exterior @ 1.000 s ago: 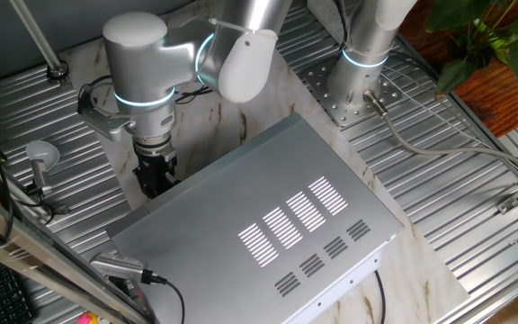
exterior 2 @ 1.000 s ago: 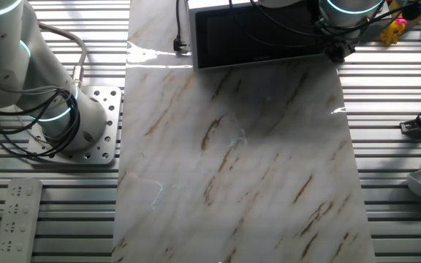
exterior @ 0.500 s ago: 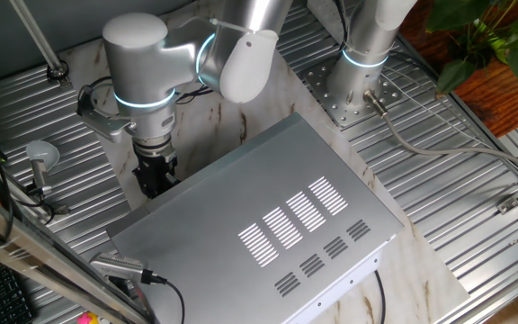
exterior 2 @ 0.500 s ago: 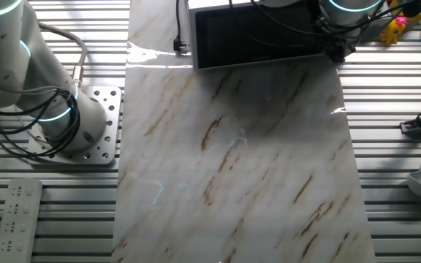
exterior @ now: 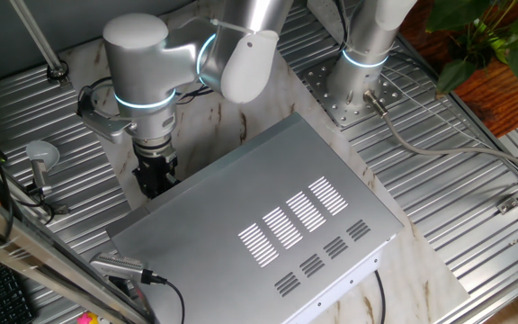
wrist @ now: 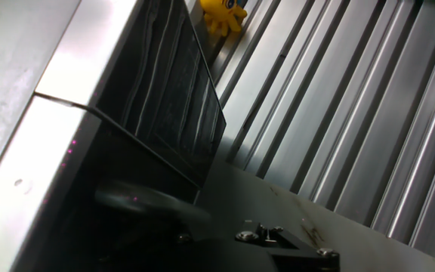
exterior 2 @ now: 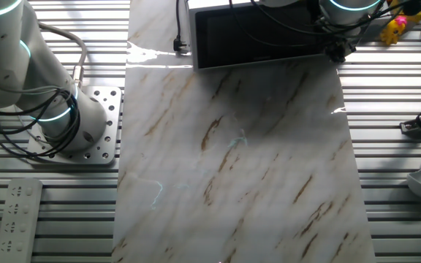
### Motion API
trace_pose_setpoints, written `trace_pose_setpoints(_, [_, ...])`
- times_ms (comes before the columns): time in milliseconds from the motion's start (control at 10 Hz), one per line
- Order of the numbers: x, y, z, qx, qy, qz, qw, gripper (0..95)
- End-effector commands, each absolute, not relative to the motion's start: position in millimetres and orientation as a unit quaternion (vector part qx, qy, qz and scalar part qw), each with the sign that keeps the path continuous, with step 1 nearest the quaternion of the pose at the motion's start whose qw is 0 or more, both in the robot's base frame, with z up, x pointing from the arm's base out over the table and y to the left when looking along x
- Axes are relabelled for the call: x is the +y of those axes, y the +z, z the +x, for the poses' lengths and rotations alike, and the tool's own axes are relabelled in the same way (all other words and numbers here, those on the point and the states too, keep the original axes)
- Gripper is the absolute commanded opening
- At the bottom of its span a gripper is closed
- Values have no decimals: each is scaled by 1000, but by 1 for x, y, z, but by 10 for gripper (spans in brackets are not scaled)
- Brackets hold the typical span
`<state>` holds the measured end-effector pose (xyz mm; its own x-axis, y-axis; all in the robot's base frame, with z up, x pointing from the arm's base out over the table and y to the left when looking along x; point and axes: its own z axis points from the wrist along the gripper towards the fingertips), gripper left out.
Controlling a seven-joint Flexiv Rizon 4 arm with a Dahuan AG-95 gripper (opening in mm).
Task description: Open the microwave door
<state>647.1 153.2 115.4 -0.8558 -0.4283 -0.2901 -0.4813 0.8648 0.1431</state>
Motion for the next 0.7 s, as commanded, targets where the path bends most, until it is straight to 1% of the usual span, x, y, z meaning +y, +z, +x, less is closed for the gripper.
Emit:
trace_pose_setpoints(100, [152, 114, 643, 960, 95, -236, 121, 380])
trace_pose_setpoints(400, [151, 112, 640, 959, 88, -239, 122, 380])
trace_pose_setpoints(700, [151, 113, 641, 959, 97, -236, 122, 380])
